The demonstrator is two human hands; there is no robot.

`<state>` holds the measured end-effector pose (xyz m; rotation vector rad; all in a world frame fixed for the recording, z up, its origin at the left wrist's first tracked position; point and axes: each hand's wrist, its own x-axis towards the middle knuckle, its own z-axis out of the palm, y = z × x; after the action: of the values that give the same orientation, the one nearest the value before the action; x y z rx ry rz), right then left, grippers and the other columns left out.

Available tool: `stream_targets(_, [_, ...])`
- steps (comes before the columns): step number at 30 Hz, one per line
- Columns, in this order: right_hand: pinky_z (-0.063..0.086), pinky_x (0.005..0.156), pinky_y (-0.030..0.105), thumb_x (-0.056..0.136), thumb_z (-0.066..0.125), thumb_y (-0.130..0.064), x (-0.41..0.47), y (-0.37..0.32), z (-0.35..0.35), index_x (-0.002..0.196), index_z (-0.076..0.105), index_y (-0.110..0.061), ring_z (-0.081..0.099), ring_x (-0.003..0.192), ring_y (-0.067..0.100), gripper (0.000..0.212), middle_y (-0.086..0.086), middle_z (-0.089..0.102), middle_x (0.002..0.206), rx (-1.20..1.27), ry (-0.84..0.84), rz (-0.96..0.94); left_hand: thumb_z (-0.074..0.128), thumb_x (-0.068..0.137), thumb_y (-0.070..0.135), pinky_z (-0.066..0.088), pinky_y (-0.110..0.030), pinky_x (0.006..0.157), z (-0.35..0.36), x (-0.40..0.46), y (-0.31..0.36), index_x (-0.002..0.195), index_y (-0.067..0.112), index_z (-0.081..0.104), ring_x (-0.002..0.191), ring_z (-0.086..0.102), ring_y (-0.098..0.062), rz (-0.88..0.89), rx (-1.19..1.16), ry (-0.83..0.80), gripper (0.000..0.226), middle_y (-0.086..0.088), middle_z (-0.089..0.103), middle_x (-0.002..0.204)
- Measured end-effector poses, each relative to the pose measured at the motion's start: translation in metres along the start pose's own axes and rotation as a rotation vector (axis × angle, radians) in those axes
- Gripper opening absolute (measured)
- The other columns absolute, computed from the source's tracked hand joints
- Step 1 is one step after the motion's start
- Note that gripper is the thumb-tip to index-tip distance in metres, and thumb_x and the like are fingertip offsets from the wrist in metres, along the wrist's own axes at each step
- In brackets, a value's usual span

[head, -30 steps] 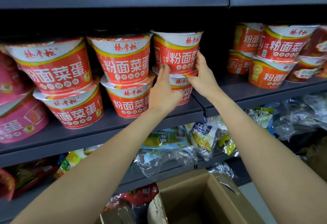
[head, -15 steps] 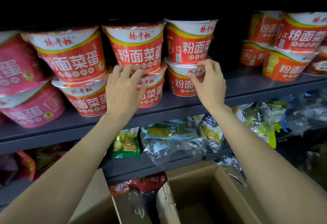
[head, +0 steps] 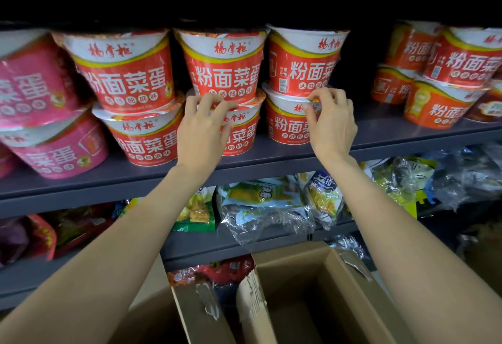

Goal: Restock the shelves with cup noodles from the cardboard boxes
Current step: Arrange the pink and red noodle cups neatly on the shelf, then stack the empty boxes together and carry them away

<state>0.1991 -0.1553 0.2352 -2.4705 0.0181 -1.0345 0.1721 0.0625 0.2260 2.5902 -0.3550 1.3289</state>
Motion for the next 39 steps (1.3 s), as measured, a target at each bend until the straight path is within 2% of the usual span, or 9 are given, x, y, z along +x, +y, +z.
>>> stream_targets(9, [0.036, 0.098, 0.039, 0.09, 0.059, -0.017, -0.116, -0.029, -0.048, 0.119, 0.058, -0.011, 0.043, 0.122, 0.03, 0.03, 0.01, 0.051, 0.131, 0.197, -0.125, -0.127, 0.058, 0.085, 0.013, 0.043, -0.035, 0.084, -0.088, -0.066, 0.004, 0.115, 0.015, 0.063, 0.103, 0.053, -0.027, -0.073, -0.213, -0.209, 0.031, -0.004, 0.062, 0.109])
stream_targets(14, [0.042, 0.083, 0.029, 0.091, 0.057, -0.013, -0.225, -0.055, -0.089, 0.113, 0.062, -0.012, 0.058, 0.104, 0.023, 0.023, 0.004, 0.066, 0.11, 0.292, -0.388, -0.186, 0.062, 0.087, 0.012, 0.039, -0.011, 0.072, -0.175, -0.171, -0.005, 0.11, 0.021, 0.066, 0.085, 0.057, 0.0, -0.378, -0.38, -0.445, 0.025, 0.013, 0.066, 0.089])
stream_targets(18, [0.048, 0.065, 0.03, 0.092, 0.055, -0.02, -0.306, -0.073, -0.103, 0.108, 0.061, -0.021, 0.066, 0.085, 0.021, 0.017, 0.0, 0.07, 0.093, 0.233, -0.632, -0.211, 0.059, 0.085, 0.011, 0.047, -0.023, 0.078, -0.22, -0.277, -0.021, 0.098, 0.024, 0.067, 0.079, 0.061, -0.009, -0.781, -0.446, -0.671, 0.02, 0.005, 0.069, 0.089])
stream_targets(20, [0.046, 0.065, 0.028, 0.093, 0.053, -0.023, -0.344, -0.08, -0.106, 0.108, 0.06, -0.024, 0.066, 0.085, 0.02, 0.017, -0.001, 0.07, 0.092, 0.203, -0.754, -0.206, 0.059, 0.083, 0.015, 0.048, -0.024, 0.079, -0.235, -0.328, -0.023, 0.097, 0.024, 0.065, 0.075, 0.059, -0.011, -0.952, -0.444, -0.697, 0.018, -0.001, 0.069, 0.098])
stream_targets(23, [0.05, 0.071, 0.025, 0.095, 0.052, -0.023, -0.391, -0.096, -0.113, 0.111, 0.06, -0.023, 0.065, 0.088, 0.015, 0.018, -0.002, 0.069, 0.097, 0.234, -0.883, -0.181, 0.063, 0.088, 0.017, 0.036, -0.013, 0.072, -0.249, -0.386, -0.024, 0.122, 0.011, 0.057, 0.094, 0.062, -0.019, -1.159, -0.313, -0.754, 0.035, -0.006, 0.063, 0.113])
stream_targets(26, [0.04, 0.092, 0.026, 0.097, 0.05, -0.026, -0.425, -0.116, -0.111, 0.118, 0.06, -0.024, 0.059, 0.107, 0.015, 0.024, -0.006, 0.067, 0.111, 0.171, -0.979, -0.228, 0.063, 0.089, 0.022, 0.043, -0.026, 0.083, -0.251, -0.428, -0.037, 0.135, 0.009, 0.044, 0.112, 0.057, -0.028, -1.322, -0.266, -0.781, 0.051, -0.012, 0.054, 0.131])
stream_targets(29, [0.039, 0.086, 0.022, 0.096, 0.051, -0.03, -0.446, -0.141, -0.084, 0.119, 0.058, -0.025, 0.059, 0.108, 0.013, 0.025, -0.007, 0.065, 0.115, 0.181, -1.068, -0.221, 0.06, 0.091, 0.031, 0.043, -0.041, 0.099, -0.243, -0.454, -0.057, 0.143, 0.014, 0.033, 0.122, 0.05, -0.032, -1.361, -0.226, -0.85, 0.062, -0.014, 0.046, 0.141])
stream_targets(33, [0.047, 0.079, 0.028, 0.096, 0.051, -0.032, -0.471, -0.185, -0.024, 0.121, 0.055, -0.021, 0.063, 0.103, 0.016, 0.028, -0.004, 0.065, 0.116, 0.202, -1.217, -0.12, 0.059, 0.093, 0.028, 0.042, -0.04, 0.1, -0.231, -0.474, -0.08, 0.148, 0.019, 0.026, 0.123, 0.05, -0.029, -1.394, -0.349, -0.853, 0.066, -0.012, 0.045, 0.143])
stream_targets(39, [0.046, 0.09, 0.04, 0.097, 0.045, -0.042, -0.513, -0.255, 0.058, 0.146, 0.028, -0.018, 0.058, 0.115, 0.03, 0.057, 0.009, 0.058, 0.13, -0.033, -1.429, 0.018, 0.06, 0.092, 0.016, 0.044, -0.033, 0.099, -0.253, -0.493, -0.147, 0.137, 0.014, 0.047, 0.116, 0.057, -0.021, -1.386, -0.432, -0.75, 0.047, -0.004, 0.061, 0.126])
